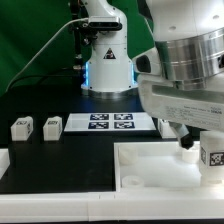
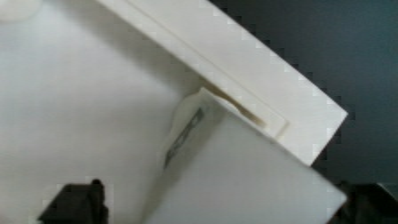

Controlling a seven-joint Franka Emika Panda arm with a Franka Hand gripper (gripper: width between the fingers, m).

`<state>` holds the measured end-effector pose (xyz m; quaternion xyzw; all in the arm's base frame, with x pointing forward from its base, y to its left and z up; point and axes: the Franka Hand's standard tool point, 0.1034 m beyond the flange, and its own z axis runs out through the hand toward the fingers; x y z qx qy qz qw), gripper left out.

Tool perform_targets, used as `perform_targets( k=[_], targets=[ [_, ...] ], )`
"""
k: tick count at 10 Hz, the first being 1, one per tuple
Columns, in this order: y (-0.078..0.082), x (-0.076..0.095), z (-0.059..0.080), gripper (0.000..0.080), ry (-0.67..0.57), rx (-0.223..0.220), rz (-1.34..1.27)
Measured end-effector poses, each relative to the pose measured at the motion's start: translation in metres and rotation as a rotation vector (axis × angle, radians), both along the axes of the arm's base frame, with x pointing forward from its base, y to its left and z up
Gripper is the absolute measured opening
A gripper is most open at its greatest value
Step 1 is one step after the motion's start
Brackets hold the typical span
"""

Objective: Assemble one leg

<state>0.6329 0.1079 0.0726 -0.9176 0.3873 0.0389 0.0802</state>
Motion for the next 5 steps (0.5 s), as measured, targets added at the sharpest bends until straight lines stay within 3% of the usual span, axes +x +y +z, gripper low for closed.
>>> perform_targets(
  k=[4,5],
  targets=[
    [0.0005,-0.0012,-0.0021,0.0649,-0.075,-0.004,0.444],
    [0.0050,-0.0032,-0.0032,0.0649,-0.093,-0.035,0.631]
  ],
)
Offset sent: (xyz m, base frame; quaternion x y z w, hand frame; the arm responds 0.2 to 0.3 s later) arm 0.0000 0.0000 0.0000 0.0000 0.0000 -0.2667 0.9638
